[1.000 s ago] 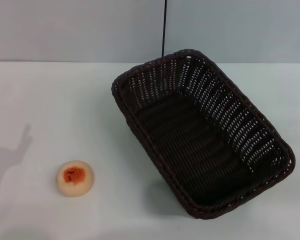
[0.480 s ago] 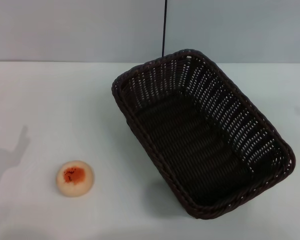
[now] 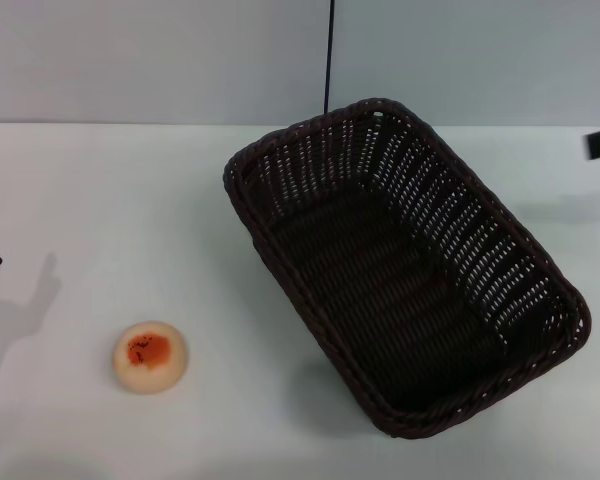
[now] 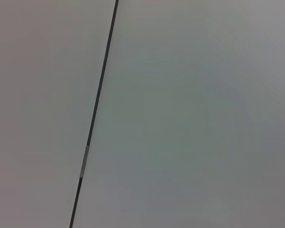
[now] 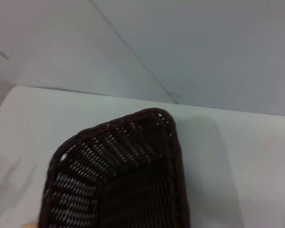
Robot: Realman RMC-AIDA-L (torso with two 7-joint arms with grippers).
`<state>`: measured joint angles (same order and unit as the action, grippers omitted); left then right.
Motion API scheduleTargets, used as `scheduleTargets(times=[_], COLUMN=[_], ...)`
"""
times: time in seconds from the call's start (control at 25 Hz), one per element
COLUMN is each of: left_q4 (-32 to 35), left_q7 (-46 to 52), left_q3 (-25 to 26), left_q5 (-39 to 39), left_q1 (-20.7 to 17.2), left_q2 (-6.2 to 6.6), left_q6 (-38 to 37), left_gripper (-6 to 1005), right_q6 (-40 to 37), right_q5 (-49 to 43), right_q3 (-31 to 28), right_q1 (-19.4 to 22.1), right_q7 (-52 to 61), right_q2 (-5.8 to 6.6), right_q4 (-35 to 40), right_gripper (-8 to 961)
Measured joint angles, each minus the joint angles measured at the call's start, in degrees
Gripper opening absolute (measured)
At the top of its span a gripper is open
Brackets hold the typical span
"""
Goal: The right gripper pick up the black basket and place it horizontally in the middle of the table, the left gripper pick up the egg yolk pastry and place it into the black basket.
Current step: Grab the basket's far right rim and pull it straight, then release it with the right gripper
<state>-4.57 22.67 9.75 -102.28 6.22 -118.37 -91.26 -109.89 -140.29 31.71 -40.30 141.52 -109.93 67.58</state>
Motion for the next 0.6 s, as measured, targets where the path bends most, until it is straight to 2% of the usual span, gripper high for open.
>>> scheduleTargets(times=[0.28, 0.36, 0.4, 0.6], left_q4=[0.00, 0.00, 0.00, 0.04], left_q7=[0.00, 0.00, 0.00, 0.00], left_q3=[0.30, 0.33, 0.34, 0.36], left_q5=[-0.02, 0.01, 0.03, 0.07], left_q1=[0.32, 0.40, 0.50, 0.59], left_q2=[0.05, 0.05, 0.06, 0.08], left_q6=[0.04, 0.04, 0.06, 0.50], left_gripper=[843, 843, 843, 843], right_q6=[13.00, 15.88, 15.88, 20.79], right_q5=[-0.19, -0.22, -0.22, -0.44], right_q3=[9.85, 13.04, 13.04, 17.46], right_q1=[-2.82, -4.32, -4.32, -5.67], right_q7=[0.55, 0.40, 0.40, 0.81], right_q2=[-1.23, -2.56, -2.56, -4.55], right_q4=[-12.83, -15.15, -15.15, -16.62], right_gripper=[813, 813, 814, 813])
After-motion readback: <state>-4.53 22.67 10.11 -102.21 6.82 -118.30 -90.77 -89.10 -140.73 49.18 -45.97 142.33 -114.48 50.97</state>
